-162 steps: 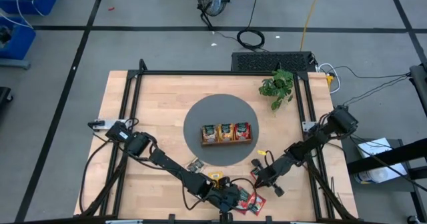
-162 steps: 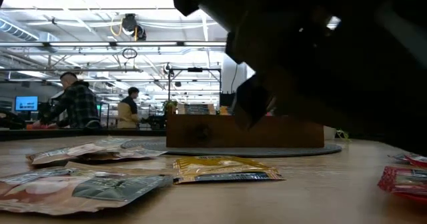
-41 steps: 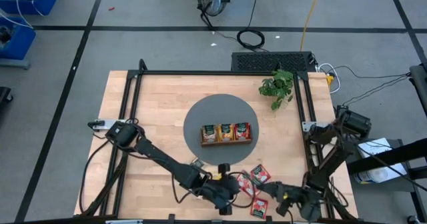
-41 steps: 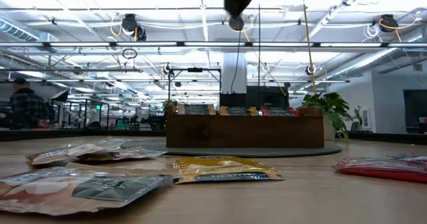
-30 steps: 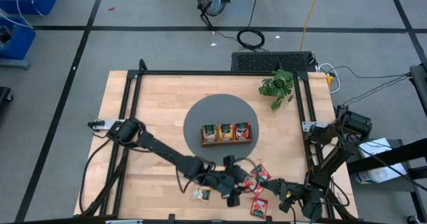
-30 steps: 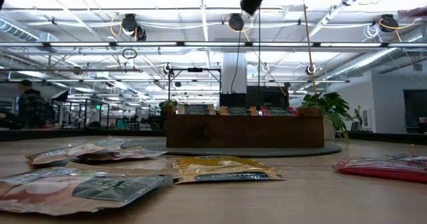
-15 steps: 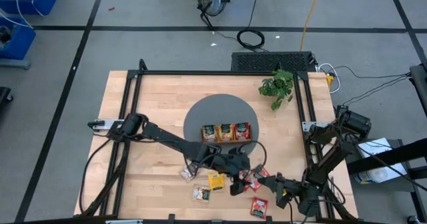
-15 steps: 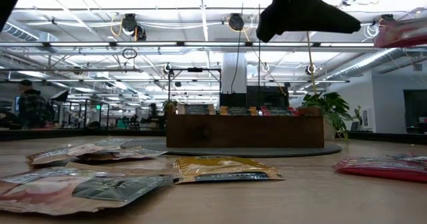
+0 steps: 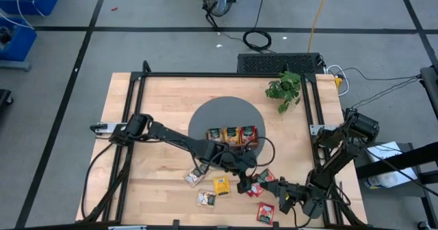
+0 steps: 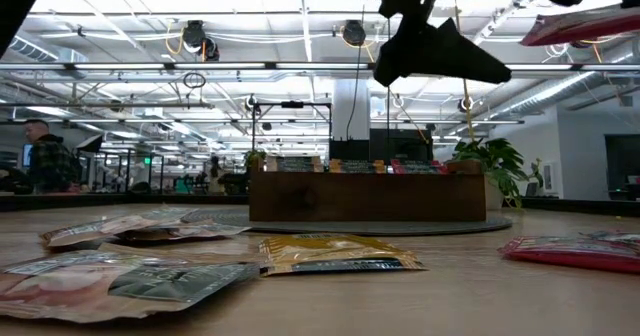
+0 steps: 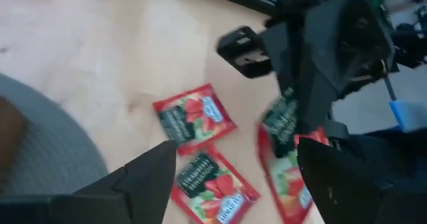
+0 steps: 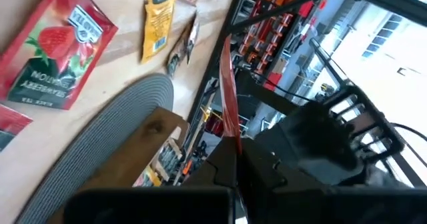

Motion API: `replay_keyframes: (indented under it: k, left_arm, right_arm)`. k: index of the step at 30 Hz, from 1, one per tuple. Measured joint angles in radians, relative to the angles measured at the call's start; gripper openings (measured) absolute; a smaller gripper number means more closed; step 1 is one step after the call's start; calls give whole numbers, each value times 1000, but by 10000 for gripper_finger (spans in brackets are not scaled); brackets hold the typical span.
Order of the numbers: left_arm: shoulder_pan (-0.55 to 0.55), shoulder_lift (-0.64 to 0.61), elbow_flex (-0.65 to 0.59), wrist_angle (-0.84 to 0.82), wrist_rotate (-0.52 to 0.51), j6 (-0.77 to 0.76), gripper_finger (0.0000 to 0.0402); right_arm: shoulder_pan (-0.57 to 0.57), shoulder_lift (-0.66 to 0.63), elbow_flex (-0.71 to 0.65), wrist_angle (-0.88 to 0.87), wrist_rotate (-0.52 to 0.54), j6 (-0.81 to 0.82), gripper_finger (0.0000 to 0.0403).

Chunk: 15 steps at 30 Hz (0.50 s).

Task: Pick & Place Tea
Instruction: Put the red tea bag into the right slot of the wooden organizer

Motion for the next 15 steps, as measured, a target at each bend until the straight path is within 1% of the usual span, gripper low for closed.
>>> replay_keyframes:
  k: [3, 6, 9, 12, 14, 15]
  left_arm:
    - [-8, 0, 0, 0, 3, 16, 285]
    - [-11, 0, 0, 6, 3, 39, 237]
    - [-15, 0, 0, 9, 2, 49, 168]
    - [-24, 0, 0, 22, 3, 55, 90]
    - [-32, 0, 0, 21, 4, 88, 37]
    - [-35, 0, 0, 19, 3, 107, 19]
  right_arm:
    - [-9, 0, 0, 1, -27, -2, 0]
    - [-22, 0, 0, 7, -45, -2, 0]
    - [-32, 0, 0, 24, -45, -5, 0]
    - [-37, 0, 0, 26, -46, -5, 0]
    - [-41, 0, 1, 31, -49, -4, 0]
    - [-44, 0, 1, 30, -51, 0, 0]
